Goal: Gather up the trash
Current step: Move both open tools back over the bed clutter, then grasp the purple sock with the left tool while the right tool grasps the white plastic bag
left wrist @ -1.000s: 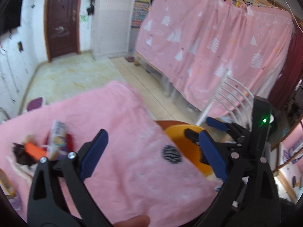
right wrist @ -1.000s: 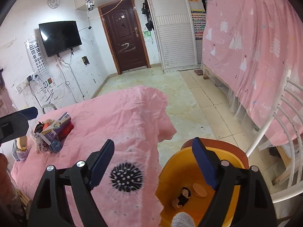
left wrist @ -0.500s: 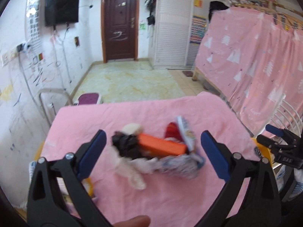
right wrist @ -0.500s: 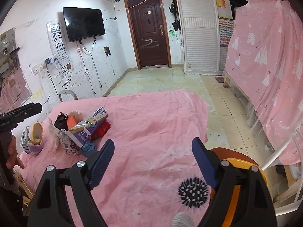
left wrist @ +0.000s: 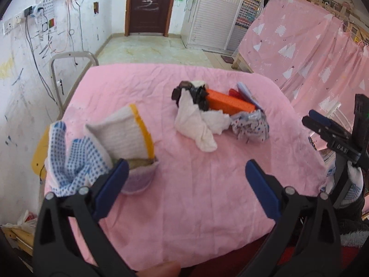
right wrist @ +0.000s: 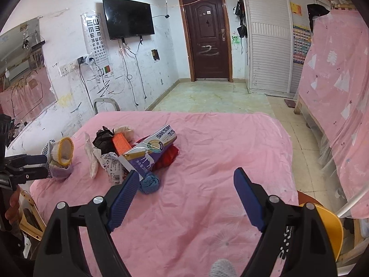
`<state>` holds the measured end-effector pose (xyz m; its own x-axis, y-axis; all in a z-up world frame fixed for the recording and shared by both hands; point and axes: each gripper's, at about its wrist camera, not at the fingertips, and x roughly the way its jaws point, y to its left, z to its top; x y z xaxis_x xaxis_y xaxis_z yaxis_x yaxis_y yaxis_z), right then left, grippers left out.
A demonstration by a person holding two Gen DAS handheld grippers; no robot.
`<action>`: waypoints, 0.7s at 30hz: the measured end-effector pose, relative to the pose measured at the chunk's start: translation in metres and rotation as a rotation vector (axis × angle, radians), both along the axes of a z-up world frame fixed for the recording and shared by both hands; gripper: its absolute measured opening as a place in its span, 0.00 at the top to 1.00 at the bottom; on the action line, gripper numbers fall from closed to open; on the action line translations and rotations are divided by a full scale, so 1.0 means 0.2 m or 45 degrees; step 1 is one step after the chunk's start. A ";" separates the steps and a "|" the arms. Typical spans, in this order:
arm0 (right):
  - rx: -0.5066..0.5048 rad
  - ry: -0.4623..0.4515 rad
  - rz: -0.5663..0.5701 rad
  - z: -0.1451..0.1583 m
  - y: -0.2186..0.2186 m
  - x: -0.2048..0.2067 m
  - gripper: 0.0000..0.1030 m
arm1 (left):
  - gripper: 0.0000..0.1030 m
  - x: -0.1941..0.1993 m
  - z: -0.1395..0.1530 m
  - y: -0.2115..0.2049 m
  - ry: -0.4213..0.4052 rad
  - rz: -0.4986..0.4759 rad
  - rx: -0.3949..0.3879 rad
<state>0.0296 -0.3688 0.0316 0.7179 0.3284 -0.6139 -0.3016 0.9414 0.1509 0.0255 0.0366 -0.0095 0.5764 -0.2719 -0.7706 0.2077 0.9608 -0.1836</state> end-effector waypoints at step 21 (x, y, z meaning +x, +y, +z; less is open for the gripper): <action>0.047 0.058 0.001 -0.10 -0.06 0.03 0.27 | 0.11 0.11 -0.15 0.07 0.082 0.097 0.054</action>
<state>0.0360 -0.3813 0.0124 0.6891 0.3519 -0.6335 -0.2939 0.9348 0.1996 0.0475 0.0515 -0.0395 0.5432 -0.1954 -0.8166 0.1227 0.9806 -0.1530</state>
